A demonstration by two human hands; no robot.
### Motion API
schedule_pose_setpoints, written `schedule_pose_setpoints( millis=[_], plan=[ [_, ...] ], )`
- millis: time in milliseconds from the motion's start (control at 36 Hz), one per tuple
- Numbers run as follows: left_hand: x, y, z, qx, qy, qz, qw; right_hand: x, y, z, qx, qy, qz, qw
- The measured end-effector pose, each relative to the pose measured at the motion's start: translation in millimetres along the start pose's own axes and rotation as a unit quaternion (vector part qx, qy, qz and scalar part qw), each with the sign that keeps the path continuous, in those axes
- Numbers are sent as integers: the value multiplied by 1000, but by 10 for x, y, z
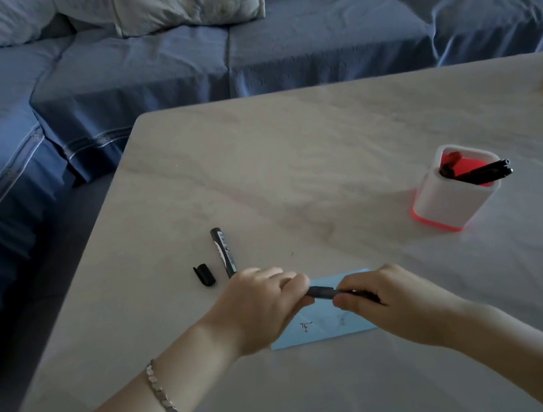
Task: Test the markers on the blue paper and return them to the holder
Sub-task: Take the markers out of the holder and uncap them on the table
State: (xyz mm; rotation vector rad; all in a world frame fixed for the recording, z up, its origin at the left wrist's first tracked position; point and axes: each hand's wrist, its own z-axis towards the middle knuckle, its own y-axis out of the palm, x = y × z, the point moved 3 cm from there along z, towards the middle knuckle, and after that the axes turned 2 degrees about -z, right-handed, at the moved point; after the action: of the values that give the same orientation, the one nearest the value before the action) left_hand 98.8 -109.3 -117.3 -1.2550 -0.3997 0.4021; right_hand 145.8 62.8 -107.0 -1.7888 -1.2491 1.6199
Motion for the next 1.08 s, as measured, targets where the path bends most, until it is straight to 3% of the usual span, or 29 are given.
schedule_pose_setpoints(
  millis=[56,111,167,222,278,306,472,611,639,667,722,778,833,917,1028,1083],
  plan=[
    [21,-59,57,20,-94,-90,991,42,41,44,39,25,68,997],
    [36,-38,104,41,-250,-247,935,48,101,108,103,64,274,954],
    [90,60,127,9,-355,-395,847,49,98,177,165,81,477,859],
    [234,130,155,-55,-349,-465,811,18,52,241,209,69,616,756],
    [402,144,157,-109,-319,-488,805,-37,8,305,242,58,709,659],
    [462,136,161,-109,-317,-493,803,-64,-9,329,259,57,727,634],
    [568,63,266,-41,-338,-434,834,-65,41,461,309,104,773,545],
    [635,3,38,-107,-326,-343,874,529,-111,523,366,143,846,360],
    [638,1,-71,-127,-330,-326,877,655,-182,511,374,148,841,362],
    [597,17,-175,-130,-352,-324,869,726,-229,503,372,155,828,389],
    [415,100,-309,-91,-421,-348,833,666,-206,549,319,173,786,501],
    [197,172,-306,-33,-450,-341,825,479,-45,633,233,192,745,595],
    [-23,195,-213,17,-449,-310,838,338,95,682,164,212,727,632],
    [-365,194,-85,58,-452,-250,855,260,170,700,127,243,683,677],
    [-717,248,59,35,-452,-141,880,207,183,755,107,249,589,761],
    [-816,285,109,7,-457,-96,884,169,192,830,97,244,557,787]
  ],
)
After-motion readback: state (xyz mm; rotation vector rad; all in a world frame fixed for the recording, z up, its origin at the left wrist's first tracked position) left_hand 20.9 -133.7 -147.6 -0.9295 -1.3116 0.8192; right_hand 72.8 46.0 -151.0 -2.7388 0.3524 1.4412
